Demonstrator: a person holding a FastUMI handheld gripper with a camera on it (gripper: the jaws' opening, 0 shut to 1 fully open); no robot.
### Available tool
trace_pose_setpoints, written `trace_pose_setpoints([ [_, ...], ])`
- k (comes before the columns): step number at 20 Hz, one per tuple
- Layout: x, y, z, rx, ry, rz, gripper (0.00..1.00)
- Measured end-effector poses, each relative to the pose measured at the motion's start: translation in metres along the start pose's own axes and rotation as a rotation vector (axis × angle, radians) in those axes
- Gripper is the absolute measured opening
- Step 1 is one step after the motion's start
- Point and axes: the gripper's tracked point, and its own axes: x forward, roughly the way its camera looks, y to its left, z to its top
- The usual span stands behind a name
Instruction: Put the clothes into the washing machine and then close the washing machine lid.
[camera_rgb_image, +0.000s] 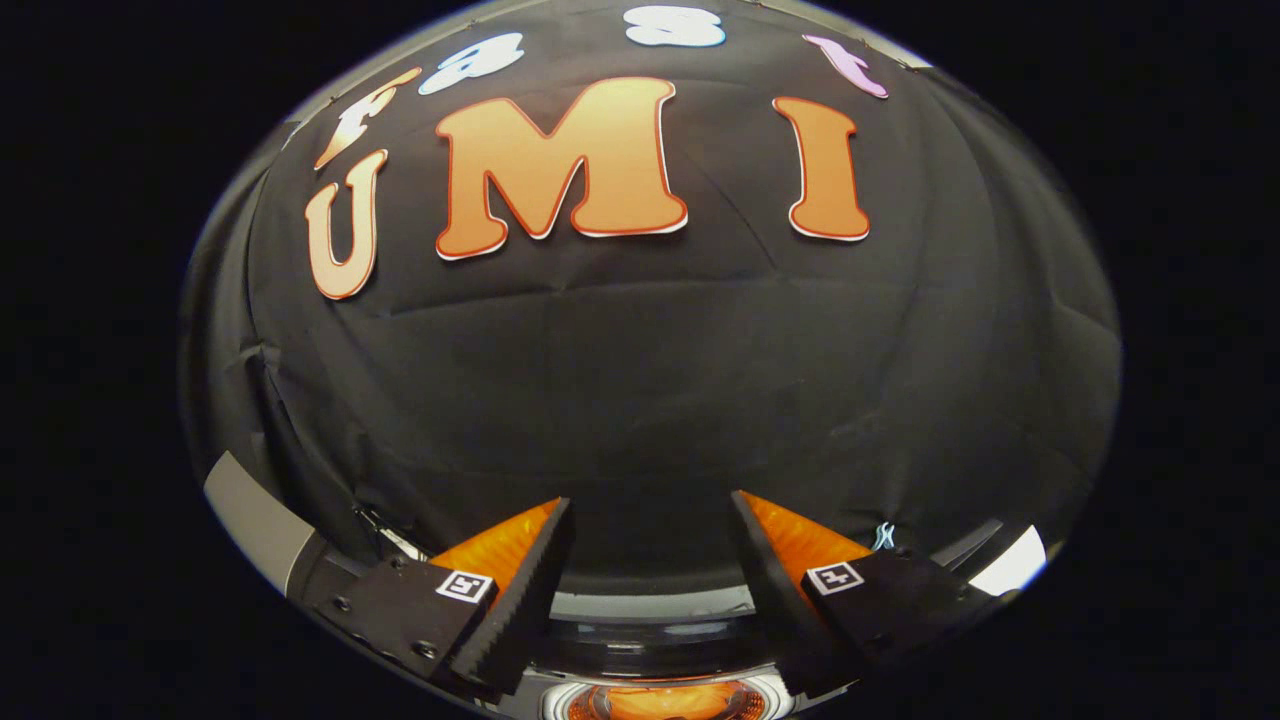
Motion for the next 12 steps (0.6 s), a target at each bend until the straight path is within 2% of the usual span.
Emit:
trace_pose_setpoints([
  [7,-0.004,-0.001,-0.006,-0.037,0.012,0.002,0.99],
  [12,-0.032,-0.001,-0.018,-0.036,0.011,0.0,1.0],
])
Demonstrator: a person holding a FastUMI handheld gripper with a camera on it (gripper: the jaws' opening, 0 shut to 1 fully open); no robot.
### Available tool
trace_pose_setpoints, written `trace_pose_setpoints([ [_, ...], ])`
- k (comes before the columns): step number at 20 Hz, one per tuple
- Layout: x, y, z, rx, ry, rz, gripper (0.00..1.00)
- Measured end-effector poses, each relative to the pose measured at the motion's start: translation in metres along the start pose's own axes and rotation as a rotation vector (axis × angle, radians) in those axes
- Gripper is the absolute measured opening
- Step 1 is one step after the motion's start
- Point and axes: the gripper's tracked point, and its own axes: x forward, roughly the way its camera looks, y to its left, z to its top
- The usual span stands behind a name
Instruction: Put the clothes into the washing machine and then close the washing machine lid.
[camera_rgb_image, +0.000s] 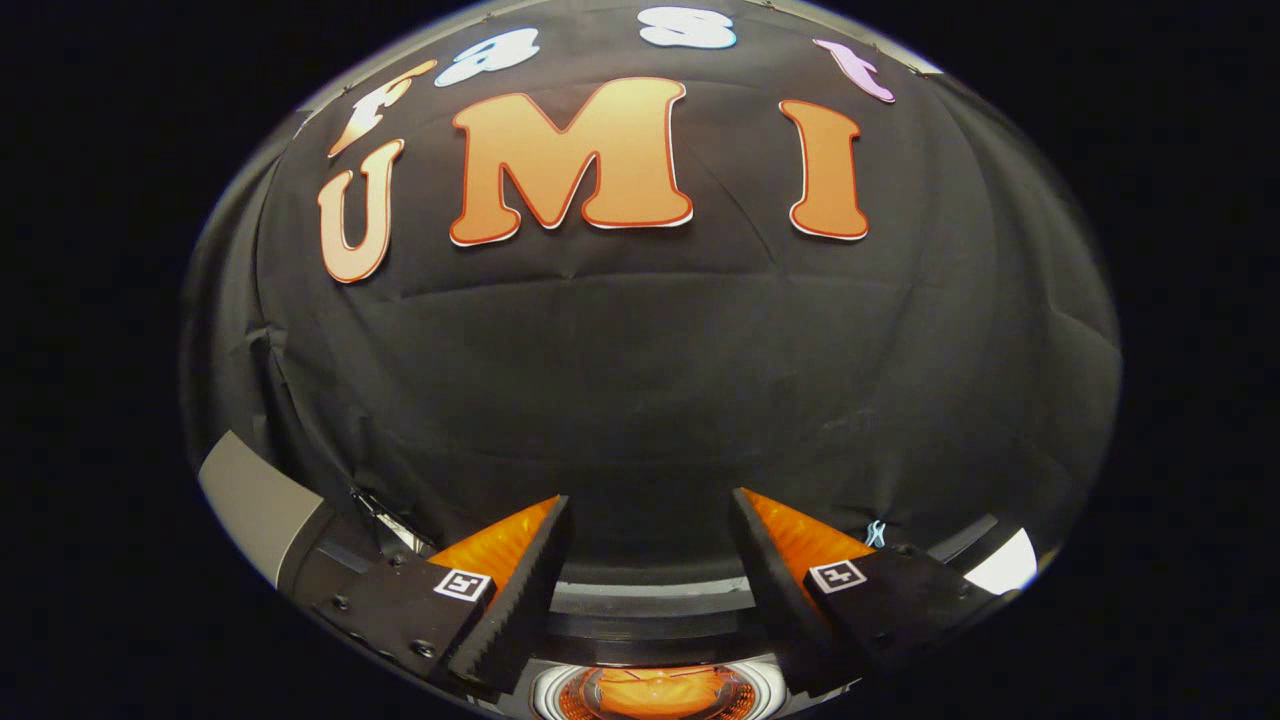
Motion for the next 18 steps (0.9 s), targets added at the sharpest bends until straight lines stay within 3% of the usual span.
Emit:
trace_pose_setpoints([
  [18,-0.078,0.003,-0.053,-0.005,-0.012,-0.014,0.99],
])
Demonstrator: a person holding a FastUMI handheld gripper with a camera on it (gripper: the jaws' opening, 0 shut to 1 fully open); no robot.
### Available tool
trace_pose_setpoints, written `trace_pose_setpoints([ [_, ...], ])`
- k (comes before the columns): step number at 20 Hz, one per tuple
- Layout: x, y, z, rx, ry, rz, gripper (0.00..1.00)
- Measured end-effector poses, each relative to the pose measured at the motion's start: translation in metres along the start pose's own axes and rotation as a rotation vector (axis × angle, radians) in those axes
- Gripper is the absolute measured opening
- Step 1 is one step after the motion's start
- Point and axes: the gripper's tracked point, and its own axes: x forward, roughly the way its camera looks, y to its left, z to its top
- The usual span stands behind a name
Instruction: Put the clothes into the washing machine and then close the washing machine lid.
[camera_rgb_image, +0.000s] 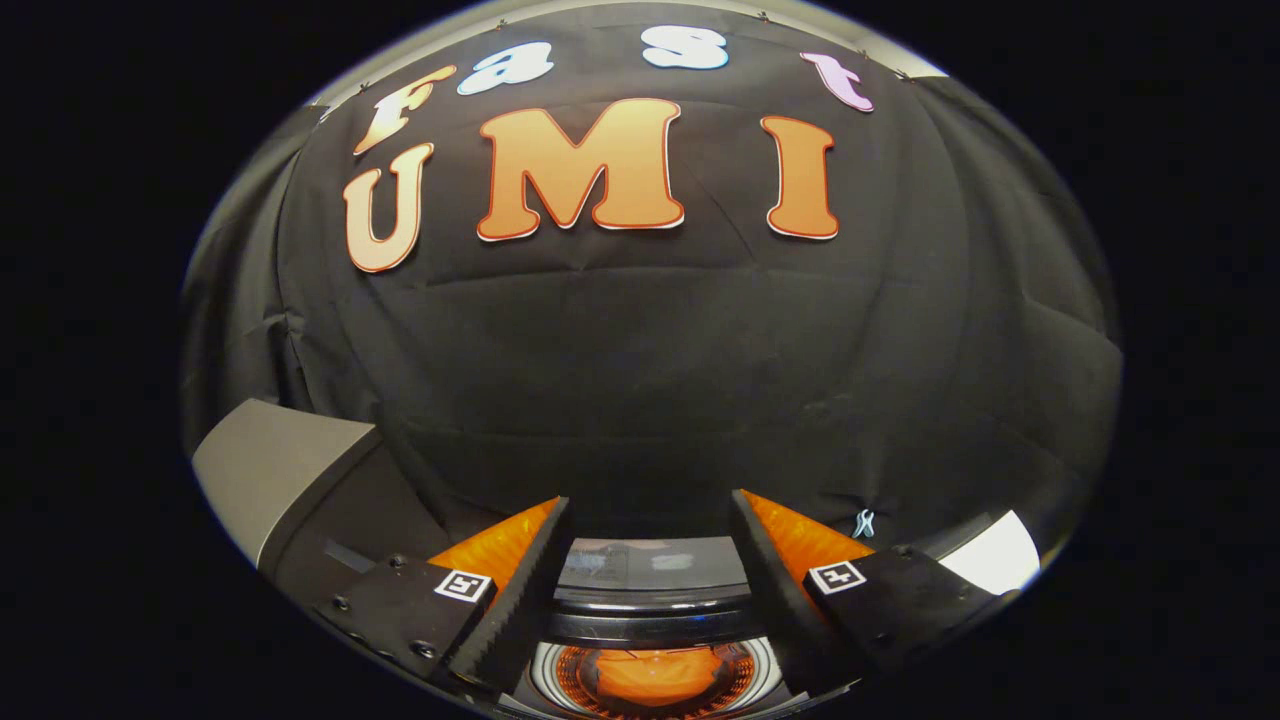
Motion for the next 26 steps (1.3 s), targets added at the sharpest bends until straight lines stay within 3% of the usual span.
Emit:
trace_pose_setpoints([
  [7,-0.033,0.004,-0.052,0.021,0.051,0.026,0.99],
  [15,-0.041,-0.005,-0.109,0.078,0.119,0.021,0.99],
  [19,-0.052,-0.004,-0.092,0.054,0.074,0.025,1.0],
  [26,-0.116,0.001,-0.001,0.05,-0.104,0.062,0.99],
])
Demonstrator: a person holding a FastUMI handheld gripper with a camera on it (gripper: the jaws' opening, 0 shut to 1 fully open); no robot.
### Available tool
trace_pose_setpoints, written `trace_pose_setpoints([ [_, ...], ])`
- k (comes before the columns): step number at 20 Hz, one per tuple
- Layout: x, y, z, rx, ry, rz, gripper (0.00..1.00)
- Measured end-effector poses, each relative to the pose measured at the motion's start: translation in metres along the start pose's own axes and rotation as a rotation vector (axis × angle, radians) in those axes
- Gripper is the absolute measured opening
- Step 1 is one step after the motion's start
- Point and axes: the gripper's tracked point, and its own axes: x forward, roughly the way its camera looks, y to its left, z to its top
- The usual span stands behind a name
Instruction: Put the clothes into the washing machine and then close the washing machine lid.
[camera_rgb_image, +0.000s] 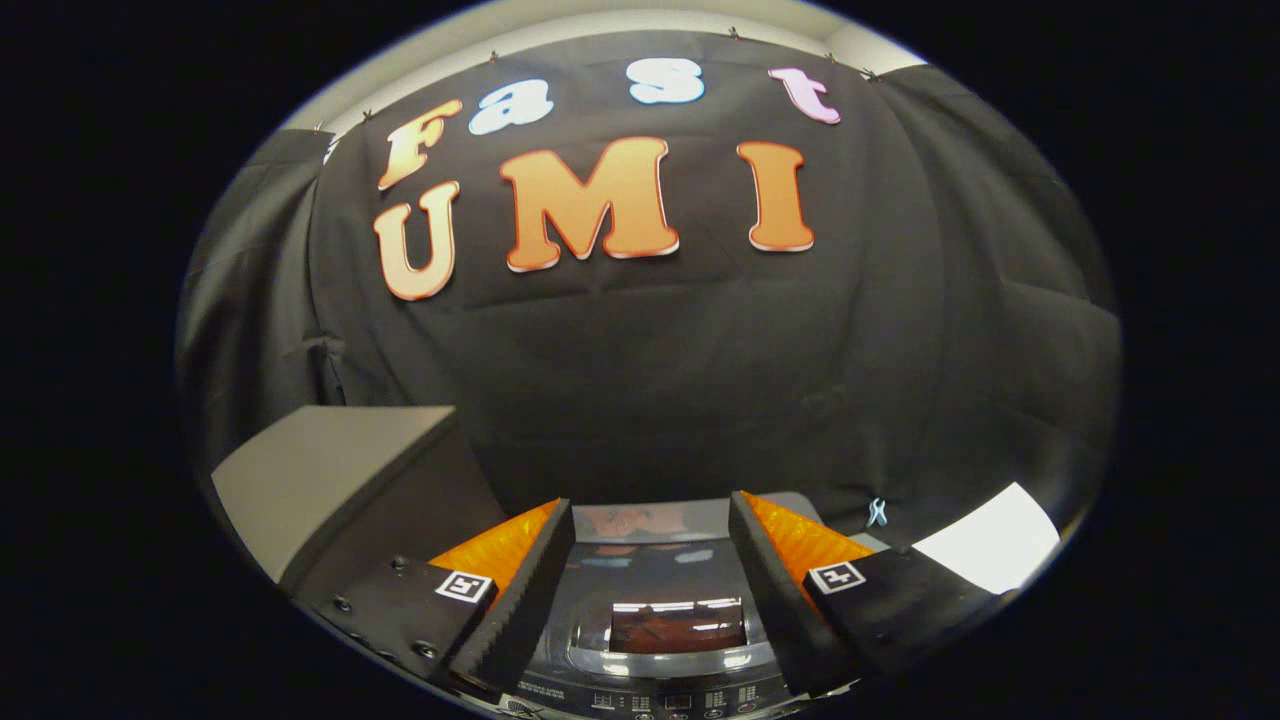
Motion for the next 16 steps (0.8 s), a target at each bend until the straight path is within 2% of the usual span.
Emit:
trace_pose_setpoints([
  [7,-0.08,0.003,0.092,-0.022,-0.177,0.059,0.99],
  [13,-0.154,-0.013,0.126,0.003,-0.255,0.068,0.99],
  [16,-0.188,-0.035,0.131,-0.032,-0.281,0.026,0.99],
])
